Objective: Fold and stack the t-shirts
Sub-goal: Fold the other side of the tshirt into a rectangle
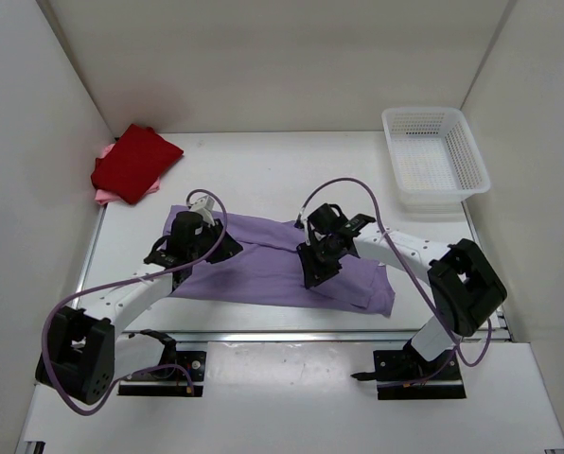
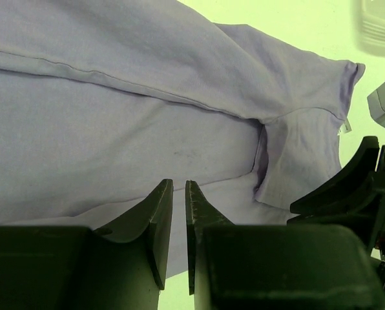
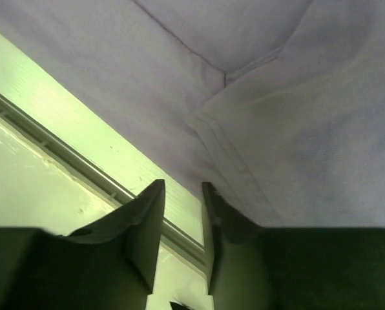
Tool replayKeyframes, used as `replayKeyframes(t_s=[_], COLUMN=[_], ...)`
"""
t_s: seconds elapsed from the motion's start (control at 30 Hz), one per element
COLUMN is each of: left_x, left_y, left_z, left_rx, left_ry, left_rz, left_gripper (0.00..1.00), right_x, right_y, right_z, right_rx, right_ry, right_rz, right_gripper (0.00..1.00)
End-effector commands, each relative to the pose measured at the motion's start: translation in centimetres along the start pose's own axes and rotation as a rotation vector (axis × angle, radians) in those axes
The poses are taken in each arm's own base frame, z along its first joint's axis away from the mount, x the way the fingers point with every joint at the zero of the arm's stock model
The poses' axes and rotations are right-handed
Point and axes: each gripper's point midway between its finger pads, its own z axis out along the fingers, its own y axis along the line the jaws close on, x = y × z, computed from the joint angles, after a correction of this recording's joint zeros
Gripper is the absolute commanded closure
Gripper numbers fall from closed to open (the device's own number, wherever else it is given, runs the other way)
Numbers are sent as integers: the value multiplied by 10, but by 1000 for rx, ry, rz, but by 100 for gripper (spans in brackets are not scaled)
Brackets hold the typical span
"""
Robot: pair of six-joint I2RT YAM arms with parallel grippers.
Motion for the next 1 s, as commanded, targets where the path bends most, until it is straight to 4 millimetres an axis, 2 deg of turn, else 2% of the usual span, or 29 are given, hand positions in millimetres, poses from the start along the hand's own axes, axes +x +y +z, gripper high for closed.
replayKeyframes(t_s=[0.0,0.03,0.1,0.13,0.17,0.2,0.23,0.27,0.3,0.33,0.37,0.4,0.43,0.47,0.5,0.53,0.6,0.63,0.67,0.7,0.77,0.8,0.87,0.9,0.97], left_x=[-14,-14,-20,-22,-25,-27,-31,-37,-42,-44,-41,-52,-54,-57,-64,-65,-72,-66,-71,-69,-53,-60,-48,-53,-52], left_y=[-15,-15,-21,-24,-29,-33,-40,-48,-53,-57,-59,-68,-72,-68,-69,-64,-38,-28,-10,-2,29,40,65,71,81], left_z=[-6,-5,-3,-1,-1,2,6,7,13,20,28,30,37,46,49,55,67,74,78,79,86,83,82,82,80], left_rx=[41,39,53,59,68,71,87,111,119,121,128,160,167,157,163,152,97,83,64,74,47,51,13,1,-31], left_ry=[-35,-34,-43,-50,-55,-56,-67,-81,-87,-84,-68,-84,-79,-80,-96,-93,-118,-95,-103,-94,-51,-71,-66,-84,-99], left_rz=[14,8,7,8,14,8,8,11,-2,-2,-22,-40,-47,-64,-73,-90,-135,-168,-213,-255,-380,-413,-491,-501,-518], left_gripper=[75,74,75,75,75,74,74,74,74,74,74,74,74,74,75,75,75,76,76,76,77,77,78,77,77], right_x=[-9,-9,-21,-30,-36,-39,-45,-60,-62,-57,-73,-75,-75,-75,-76,-81,-88,-89,-88,-86,-76,-74,-59,-50,-46], right_y=[6,3,-5,-16,-22,-38,-57,-81,-93,-114,-134,-148,-166,-184,-192,-208,-228,-234,-240,-246,-261,-263,-271,-274,-275], right_z=[-14,-16,-31,-37,-42,-47,-51,-59,-57,-57,-68,-66,-66,-71,-68,-73,-80,-79,-78,-77,-76,-78,-76,-74,-72], right_rx=[-19,-15,-8,8,20,37,64,98,103,121,126,144,171,220,251,297,330,342,349,357,399,406,427,442,450], right_ry=[-54,-56,-132,-177,-231,-276,-345,-437,-496,-526,-632,-675,-689,-706,-697,-708,-735,-731,-726,-720,-702,-710,-701,-686,-678], right_rz=[-13,-6,22,53,70,128,200,256,315,416,494,512,568,595,603,614,640,653,663,678,717,721,762,782,783], right_gripper=[71,69,69,72,79,85,97,100,100,100,100,100,100,100,100,100,100,100,100,100,100,100,100,100,100])
